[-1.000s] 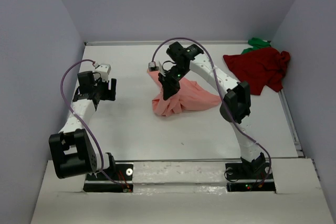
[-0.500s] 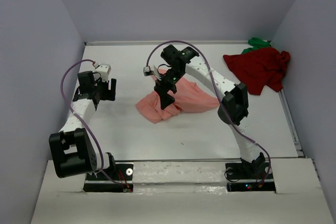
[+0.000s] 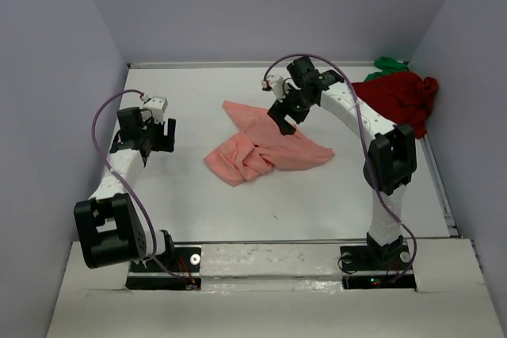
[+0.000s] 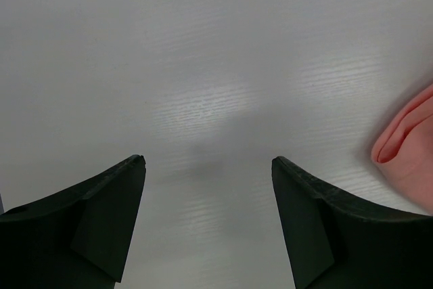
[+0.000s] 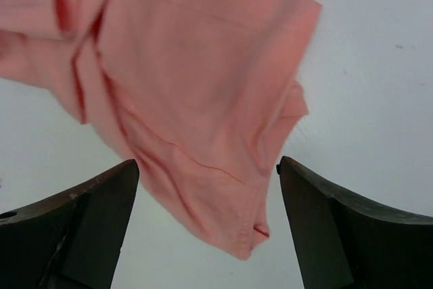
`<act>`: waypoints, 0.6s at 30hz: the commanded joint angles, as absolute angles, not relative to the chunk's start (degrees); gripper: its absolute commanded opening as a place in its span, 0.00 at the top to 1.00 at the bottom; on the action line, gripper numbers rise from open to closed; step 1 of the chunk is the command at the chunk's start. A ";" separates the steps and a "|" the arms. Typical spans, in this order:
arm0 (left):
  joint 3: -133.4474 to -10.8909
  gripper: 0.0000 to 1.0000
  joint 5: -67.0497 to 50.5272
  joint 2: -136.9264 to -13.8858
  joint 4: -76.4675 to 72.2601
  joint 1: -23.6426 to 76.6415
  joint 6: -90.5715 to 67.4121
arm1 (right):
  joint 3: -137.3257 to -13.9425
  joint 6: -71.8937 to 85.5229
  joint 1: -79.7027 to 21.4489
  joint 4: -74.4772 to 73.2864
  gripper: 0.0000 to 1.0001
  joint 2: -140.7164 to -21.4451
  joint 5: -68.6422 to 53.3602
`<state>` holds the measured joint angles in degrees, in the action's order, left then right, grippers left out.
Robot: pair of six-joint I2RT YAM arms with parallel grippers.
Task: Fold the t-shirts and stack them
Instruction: Move the tshirt to the center of the board
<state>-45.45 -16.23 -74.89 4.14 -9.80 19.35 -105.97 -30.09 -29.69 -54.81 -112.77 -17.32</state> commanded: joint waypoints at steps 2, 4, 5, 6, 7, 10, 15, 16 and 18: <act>-46.23 0.15 -16.96 -73.13 3.52 -9.67 20.21 | -106.52 -27.86 -26.11 -45.10 0.12 -116.18 -9.51; -46.14 0.15 -16.79 -73.04 3.43 -9.67 20.21 | -107.49 -27.86 -25.49 -44.30 0.12 -118.46 -8.88; -46.14 0.15 -16.79 -73.12 3.43 -9.67 20.21 | -108.19 -27.77 -24.88 -43.08 0.12 -119.17 -7.57; -46.14 0.15 -16.79 -73.21 3.43 -9.67 20.21 | -108.72 -27.86 -24.87 -42.98 0.13 -119.96 -7.47; -46.14 0.15 -16.79 -73.39 3.43 -9.67 20.21 | -109.50 -27.95 -24.87 -42.80 0.13 -120.75 -7.30; -46.05 0.15 -16.79 -73.65 3.43 -9.67 20.30 | -111.88 -27.95 -24.17 -42.80 0.13 -124.01 -7.38; -46.06 0.15 -16.70 -73.92 3.34 -9.67 20.30 | -114.43 -27.69 -23.55 -42.89 0.15 -129.45 -7.65; -45.97 0.15 -16.70 -73.92 3.34 -9.67 20.39 | -114.69 -27.60 -23.03 -42.89 0.15 -129.98 -7.65; -45.88 0.15 -16.79 -73.92 3.25 -9.67 20.48 | -114.87 -27.51 -23.03 -43.07 0.17 -131.21 -8.08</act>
<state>-45.45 -16.27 -74.87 4.12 -9.80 19.55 -112.14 -28.21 -23.77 -44.82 -129.97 -8.32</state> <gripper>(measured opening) 0.851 0.846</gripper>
